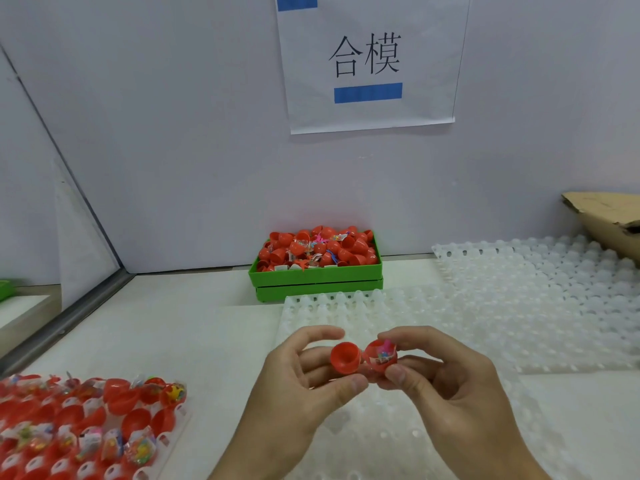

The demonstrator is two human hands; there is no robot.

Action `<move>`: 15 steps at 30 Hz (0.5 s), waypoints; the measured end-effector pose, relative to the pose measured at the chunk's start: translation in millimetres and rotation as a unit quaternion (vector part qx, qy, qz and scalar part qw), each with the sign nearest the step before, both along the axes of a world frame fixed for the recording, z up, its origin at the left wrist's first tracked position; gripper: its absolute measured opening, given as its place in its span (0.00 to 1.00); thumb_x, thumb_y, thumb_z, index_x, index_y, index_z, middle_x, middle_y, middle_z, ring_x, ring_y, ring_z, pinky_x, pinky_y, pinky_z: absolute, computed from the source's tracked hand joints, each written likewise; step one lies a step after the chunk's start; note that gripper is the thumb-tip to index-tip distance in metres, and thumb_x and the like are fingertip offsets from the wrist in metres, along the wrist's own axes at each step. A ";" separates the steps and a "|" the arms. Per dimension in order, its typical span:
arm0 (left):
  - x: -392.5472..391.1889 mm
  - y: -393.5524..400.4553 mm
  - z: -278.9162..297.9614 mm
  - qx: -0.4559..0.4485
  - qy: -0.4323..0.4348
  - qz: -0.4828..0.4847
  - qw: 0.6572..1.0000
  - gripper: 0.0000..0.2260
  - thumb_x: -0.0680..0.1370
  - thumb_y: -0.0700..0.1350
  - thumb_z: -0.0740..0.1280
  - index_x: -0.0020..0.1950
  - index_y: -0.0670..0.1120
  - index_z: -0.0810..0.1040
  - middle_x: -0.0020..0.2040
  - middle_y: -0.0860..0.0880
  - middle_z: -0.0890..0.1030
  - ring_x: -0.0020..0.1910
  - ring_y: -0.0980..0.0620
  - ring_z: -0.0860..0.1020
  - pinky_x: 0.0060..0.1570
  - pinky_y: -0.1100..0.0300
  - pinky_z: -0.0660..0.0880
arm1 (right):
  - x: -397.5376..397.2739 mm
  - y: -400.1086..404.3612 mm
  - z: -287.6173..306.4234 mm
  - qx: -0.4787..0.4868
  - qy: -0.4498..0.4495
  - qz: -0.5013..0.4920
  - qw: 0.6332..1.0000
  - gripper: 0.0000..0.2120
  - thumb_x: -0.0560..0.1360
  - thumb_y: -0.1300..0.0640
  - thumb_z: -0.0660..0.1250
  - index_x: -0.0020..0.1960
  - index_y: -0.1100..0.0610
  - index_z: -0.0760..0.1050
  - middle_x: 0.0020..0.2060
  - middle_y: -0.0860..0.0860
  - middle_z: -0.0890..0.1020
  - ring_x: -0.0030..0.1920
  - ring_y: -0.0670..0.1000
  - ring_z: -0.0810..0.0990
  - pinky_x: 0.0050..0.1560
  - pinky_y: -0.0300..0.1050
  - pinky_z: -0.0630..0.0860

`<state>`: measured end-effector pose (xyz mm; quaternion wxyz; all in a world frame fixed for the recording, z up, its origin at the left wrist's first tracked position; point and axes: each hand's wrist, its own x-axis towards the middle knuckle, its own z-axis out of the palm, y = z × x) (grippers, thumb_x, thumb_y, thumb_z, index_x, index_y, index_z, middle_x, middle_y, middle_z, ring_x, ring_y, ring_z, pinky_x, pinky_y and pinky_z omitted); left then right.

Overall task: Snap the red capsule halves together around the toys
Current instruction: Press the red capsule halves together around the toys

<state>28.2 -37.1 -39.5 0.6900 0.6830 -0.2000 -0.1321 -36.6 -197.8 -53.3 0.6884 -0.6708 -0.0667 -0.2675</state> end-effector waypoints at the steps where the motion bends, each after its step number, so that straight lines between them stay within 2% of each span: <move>1: 0.3 0.7 0.7 -0.021 -0.009 0.002 1.000 0.23 0.59 0.41 0.79 0.53 0.47 0.82 0.46 0.46 0.87 0.46 0.49 0.86 0.44 0.65 0.80 | 0.2 -1.0 0.0 0.000 0.000 0.000 1.000 0.22 0.72 0.77 0.67 0.49 0.50 0.83 0.43 0.56 0.86 0.40 0.57 0.87 0.43 0.41 0.82; 5: -0.2 -2.9 0.6 -0.061 -0.086 0.050 0.993 0.21 0.55 0.45 0.79 0.48 0.54 0.86 0.43 0.46 0.86 0.42 0.50 0.85 0.42 0.66 0.80 | 0.4 -4.1 -0.6 -0.040 0.006 0.008 0.999 0.22 0.72 0.75 0.69 0.49 0.47 0.84 0.41 0.55 0.86 0.39 0.57 0.87 0.43 0.39 0.82; 10: -5.6 -11.5 -3.5 -0.045 -0.178 0.059 0.981 0.19 0.60 0.40 0.78 0.48 0.54 0.87 0.43 0.45 0.84 0.39 0.50 0.83 0.43 0.61 0.80 | 1.0 -7.0 0.8 -0.134 0.005 -0.027 0.991 0.17 0.69 0.66 0.68 0.51 0.47 0.82 0.40 0.49 0.84 0.37 0.51 0.86 0.40 0.39 0.81; 13: -6.5 -13.1 -4.7 -0.036 -0.204 0.065 0.976 0.19 0.61 0.39 0.82 0.48 0.55 0.86 0.44 0.47 0.84 0.40 0.50 0.83 0.42 0.62 0.80 | 0.4 -9.9 3.1 -0.147 0.006 -0.027 0.989 0.17 0.69 0.66 0.68 0.50 0.48 0.83 0.39 0.49 0.84 0.36 0.50 0.86 0.39 0.38 0.81; 15: -7.3 -13.8 -5.1 -0.030 -0.218 0.070 0.973 0.18 0.62 0.40 0.80 0.49 0.55 0.86 0.44 0.47 0.83 0.41 0.49 0.83 0.42 0.62 0.80 | -0.1 -11.9 3.6 -0.146 0.013 -0.020 0.989 0.17 0.69 0.67 0.68 0.50 0.49 0.84 0.39 0.50 0.84 0.36 0.51 0.86 0.39 0.38 0.81</move>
